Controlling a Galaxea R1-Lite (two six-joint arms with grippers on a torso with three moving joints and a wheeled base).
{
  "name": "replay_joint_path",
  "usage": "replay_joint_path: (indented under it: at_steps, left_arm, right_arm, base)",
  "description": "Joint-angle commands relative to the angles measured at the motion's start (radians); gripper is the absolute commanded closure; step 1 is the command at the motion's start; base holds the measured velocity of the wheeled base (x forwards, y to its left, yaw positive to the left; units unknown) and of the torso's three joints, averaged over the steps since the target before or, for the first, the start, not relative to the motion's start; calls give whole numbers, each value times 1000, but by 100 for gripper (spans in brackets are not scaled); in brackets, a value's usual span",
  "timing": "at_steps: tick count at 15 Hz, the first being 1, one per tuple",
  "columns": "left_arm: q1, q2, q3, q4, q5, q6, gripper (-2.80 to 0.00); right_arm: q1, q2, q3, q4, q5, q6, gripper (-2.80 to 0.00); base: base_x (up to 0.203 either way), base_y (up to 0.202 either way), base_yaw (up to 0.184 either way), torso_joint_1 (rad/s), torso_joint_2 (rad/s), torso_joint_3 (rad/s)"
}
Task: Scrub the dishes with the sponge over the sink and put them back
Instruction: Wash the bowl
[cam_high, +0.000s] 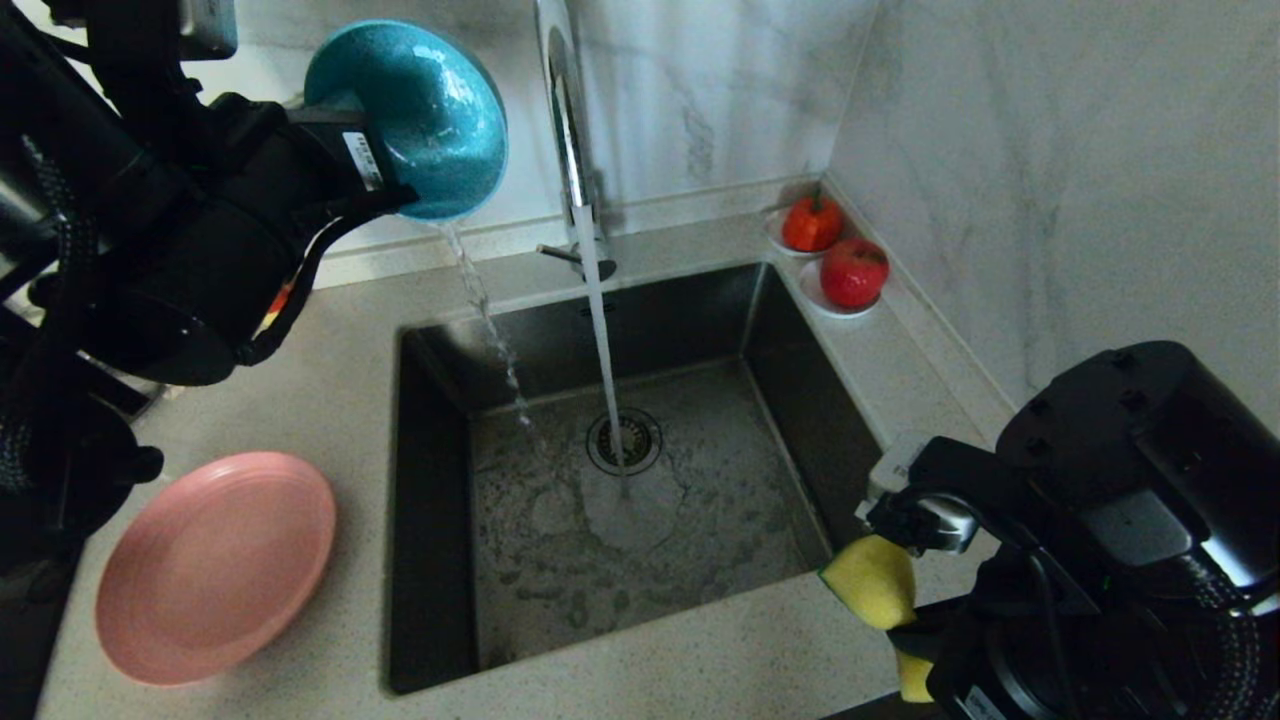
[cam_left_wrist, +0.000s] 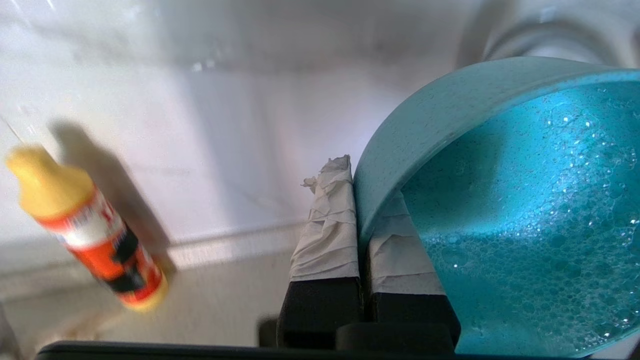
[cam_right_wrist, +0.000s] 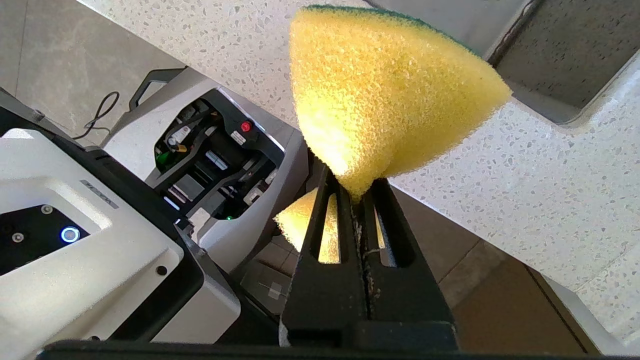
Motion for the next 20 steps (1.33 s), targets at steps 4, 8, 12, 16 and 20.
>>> replay_joint_path:
  at_steps: [4, 8, 12, 16, 20]
  left_arm:
    - [2, 1, -6, -46, -25, 41, 0]
    - [2, -10, -31, -58, -39, 55, 0]
    - [0, -33, -55, -57, -54, 60, 0]
    - [0, -40, -56, -53, -54, 58, 0]
    - [0, -39, -25, 0, -53, 53, 0]
  right_arm:
    - [-1, -12, 0, 3, -1, 0, 0]
    - [-13, -12, -1, 3, -1, 0, 0]
    - [-14, -10, -3, 3, -1, 0, 0]
    - [-13, -14, -7, 3, 2, 0, 0]
    - [-13, -30, -7, 3, 11, 0, 0]
  base:
    - [0, 0, 0, 0, 0, 0]
    - [0, 0, 0, 0, 0, 0]
    - [0, 0, 0, 0, 0, 0]
    - [0, 0, 0, 0, 0, 0]
    - [0, 0, 0, 0, 0, 0]
